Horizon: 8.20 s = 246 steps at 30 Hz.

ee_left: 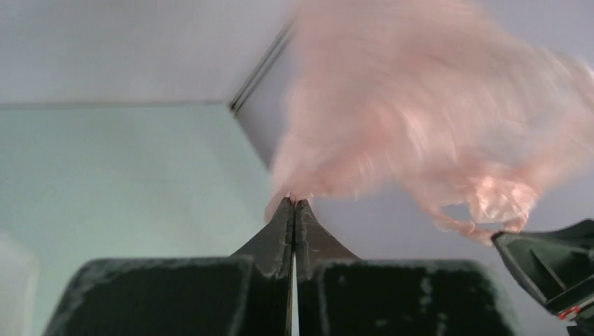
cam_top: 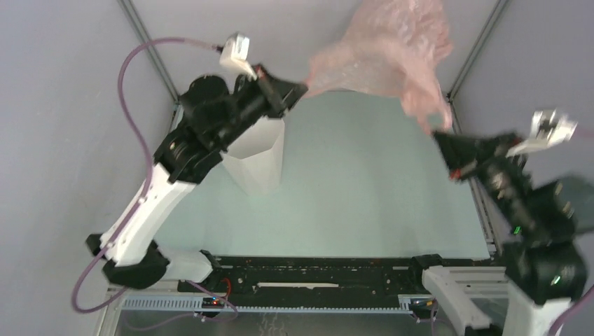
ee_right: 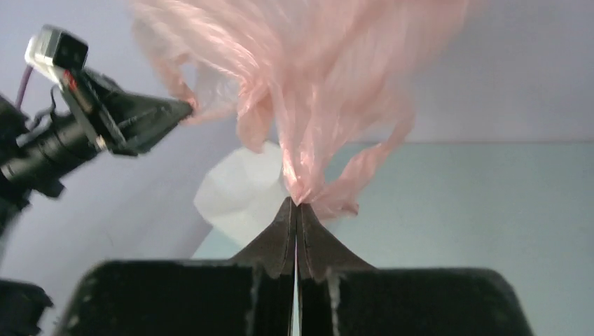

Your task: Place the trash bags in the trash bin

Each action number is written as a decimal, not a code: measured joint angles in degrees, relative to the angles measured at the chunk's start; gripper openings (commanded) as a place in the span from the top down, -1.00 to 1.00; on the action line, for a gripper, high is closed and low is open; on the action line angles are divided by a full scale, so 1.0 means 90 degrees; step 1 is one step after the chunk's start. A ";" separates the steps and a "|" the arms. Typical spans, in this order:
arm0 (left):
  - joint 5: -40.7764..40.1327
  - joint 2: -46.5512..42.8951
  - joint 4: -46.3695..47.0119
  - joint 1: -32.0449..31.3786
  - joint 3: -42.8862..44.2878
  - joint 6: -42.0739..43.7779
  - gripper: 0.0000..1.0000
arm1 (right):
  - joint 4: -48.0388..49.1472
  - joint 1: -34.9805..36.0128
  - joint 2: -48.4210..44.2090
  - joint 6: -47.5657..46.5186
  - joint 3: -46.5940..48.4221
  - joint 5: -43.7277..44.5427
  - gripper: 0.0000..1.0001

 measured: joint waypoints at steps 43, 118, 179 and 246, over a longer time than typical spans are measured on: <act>-0.0610 -0.1610 -0.1365 -0.0627 -0.2550 0.0556 1.00 | -0.0816 0.0051 -0.1523 -0.0396 -0.4000 -0.1474 1.00; -0.0168 -0.0896 -0.1137 0.0342 -0.2905 -0.1027 1.00 | -0.0534 -0.0600 -0.1001 0.0899 -0.6795 -0.0512 -0.78; -0.0840 -0.0585 -0.1044 -0.0498 -0.1651 -0.0369 1.00 | -0.0583 0.0403 0.1098 -0.0168 -0.1299 -0.1083 1.00; -0.0835 -0.1729 -0.1175 -0.1853 -0.3745 -0.0323 1.00 | -0.1537 0.0085 -0.0913 0.0058 -0.3619 -0.1858 1.00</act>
